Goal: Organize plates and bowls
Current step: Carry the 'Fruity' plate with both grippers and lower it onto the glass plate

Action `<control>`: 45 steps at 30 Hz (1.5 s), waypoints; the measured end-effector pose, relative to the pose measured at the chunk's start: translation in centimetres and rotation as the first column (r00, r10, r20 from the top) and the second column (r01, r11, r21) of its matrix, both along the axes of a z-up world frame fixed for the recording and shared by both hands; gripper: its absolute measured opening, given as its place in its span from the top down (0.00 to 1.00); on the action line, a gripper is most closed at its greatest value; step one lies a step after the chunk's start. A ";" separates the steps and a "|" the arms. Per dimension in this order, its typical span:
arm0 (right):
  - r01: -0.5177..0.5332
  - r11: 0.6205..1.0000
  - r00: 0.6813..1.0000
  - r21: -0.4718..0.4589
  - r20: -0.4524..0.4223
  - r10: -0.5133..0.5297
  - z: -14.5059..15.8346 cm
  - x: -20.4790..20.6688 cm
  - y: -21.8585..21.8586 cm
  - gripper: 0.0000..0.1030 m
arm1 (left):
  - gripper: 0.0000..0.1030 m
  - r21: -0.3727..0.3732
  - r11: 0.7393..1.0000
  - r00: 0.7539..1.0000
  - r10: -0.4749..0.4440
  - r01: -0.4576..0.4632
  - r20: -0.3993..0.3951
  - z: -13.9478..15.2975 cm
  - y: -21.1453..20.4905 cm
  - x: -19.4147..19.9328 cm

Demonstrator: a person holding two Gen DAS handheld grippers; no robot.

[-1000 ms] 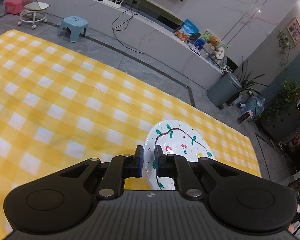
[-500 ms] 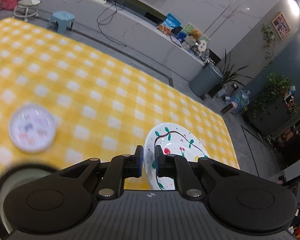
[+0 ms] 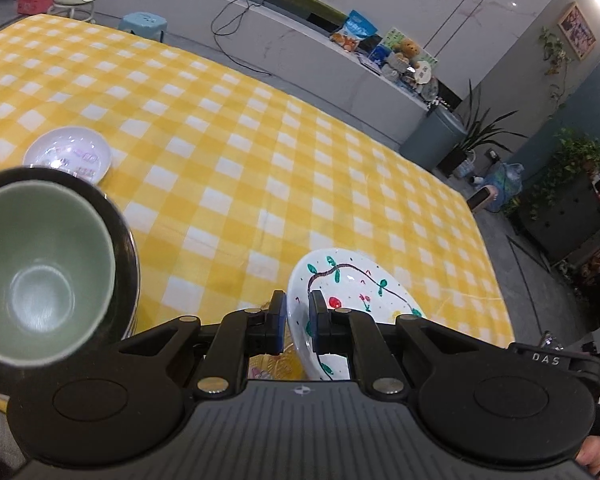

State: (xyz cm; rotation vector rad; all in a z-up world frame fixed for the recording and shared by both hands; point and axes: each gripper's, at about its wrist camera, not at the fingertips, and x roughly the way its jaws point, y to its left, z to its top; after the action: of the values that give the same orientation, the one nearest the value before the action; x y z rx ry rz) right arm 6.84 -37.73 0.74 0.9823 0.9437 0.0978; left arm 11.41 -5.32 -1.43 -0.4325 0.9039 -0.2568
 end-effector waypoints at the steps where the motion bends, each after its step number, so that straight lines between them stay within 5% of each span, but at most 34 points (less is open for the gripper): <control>1: 0.001 1.000 1.000 -0.002 -0.006 -0.001 -0.1 -0.1 0.0 0.97 | 0.88 0.004 1.000 1.000 0.000 0.000 -0.002 -0.2 -0.2 -0.3; 26: -0.115 0.975 0.987 -0.188 -0.134 0.091 -0.8 0.6 2.4 0.95 | 0.88 0.065 0.998 0.999 0.014 -0.011 -0.041 -3.3 -0.6 -1.7; 45: -0.211 0.906 0.973 -0.366 -0.165 0.160 -0.4 1.6 5.3 0.93 | 0.87 0.136 0.990 0.999 -0.024 0.027 -0.024 -4.3 -1.3 -1.8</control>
State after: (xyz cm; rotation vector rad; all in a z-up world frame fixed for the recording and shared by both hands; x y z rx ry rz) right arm 8.40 -32.47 0.31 0.5399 1.1277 0.0067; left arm 9.62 -6.61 -5.69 -0.2981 0.9435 -0.2128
